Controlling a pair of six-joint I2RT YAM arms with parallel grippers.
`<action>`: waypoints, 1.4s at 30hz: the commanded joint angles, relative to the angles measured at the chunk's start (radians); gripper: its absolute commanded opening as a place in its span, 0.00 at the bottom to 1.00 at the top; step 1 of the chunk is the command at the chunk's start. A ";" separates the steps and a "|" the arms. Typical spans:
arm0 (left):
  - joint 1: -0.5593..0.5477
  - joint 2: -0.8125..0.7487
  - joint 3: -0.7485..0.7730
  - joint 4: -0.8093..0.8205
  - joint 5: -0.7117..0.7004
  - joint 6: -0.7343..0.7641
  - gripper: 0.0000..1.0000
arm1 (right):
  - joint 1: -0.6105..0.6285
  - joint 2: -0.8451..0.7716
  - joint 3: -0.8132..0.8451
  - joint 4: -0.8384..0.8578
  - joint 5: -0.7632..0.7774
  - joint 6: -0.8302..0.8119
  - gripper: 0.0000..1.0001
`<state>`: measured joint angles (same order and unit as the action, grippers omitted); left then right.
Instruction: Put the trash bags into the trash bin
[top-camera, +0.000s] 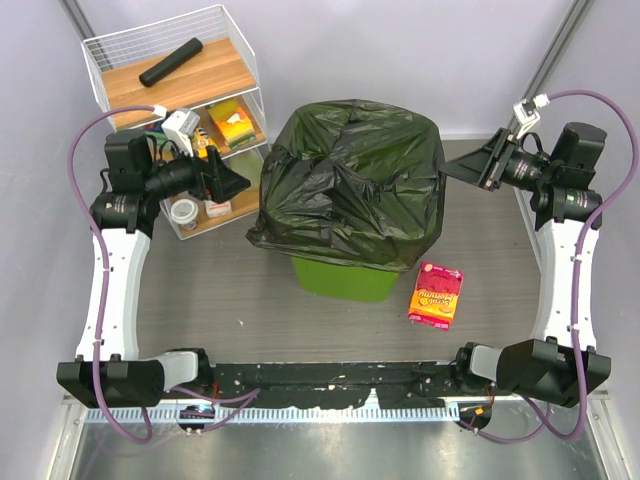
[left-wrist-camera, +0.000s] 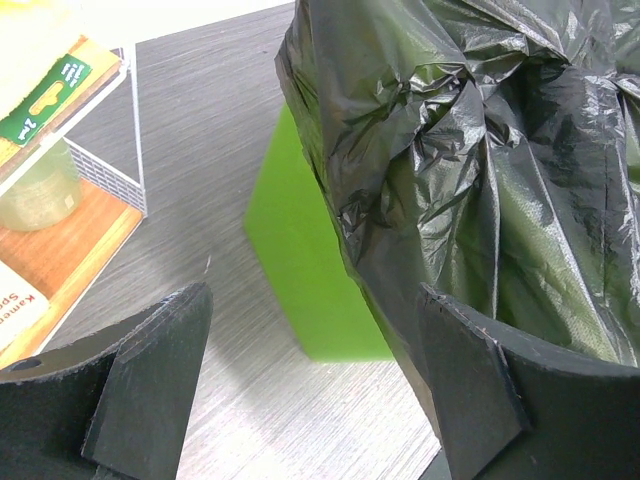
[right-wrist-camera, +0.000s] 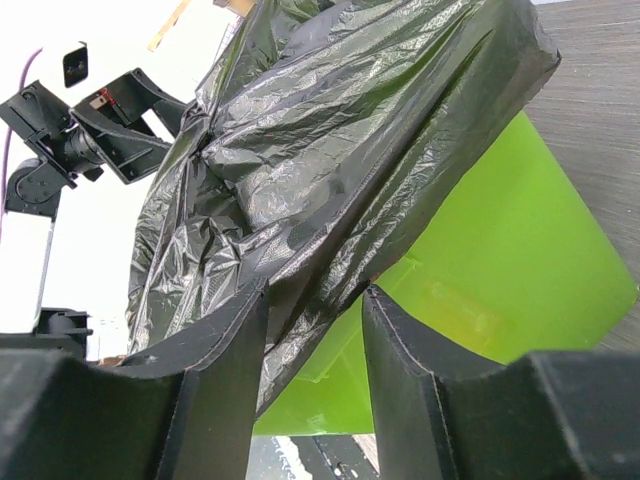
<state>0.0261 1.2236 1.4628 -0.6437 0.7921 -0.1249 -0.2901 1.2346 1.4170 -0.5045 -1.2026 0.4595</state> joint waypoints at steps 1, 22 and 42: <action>0.003 -0.013 0.002 0.047 0.035 -0.007 0.86 | 0.017 -0.024 -0.006 0.032 -0.008 -0.016 0.48; 0.005 -0.038 -0.051 0.073 0.062 0.007 0.86 | 0.065 -0.024 -0.018 -0.014 0.000 -0.081 0.15; -0.011 -0.110 -0.219 0.104 0.341 0.037 0.85 | 0.043 0.002 0.063 -0.066 -0.020 -0.114 0.01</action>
<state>0.0204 1.1660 1.2514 -0.5419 1.0641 -0.1371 -0.2401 1.2270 1.4307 -0.5606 -1.1992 0.3641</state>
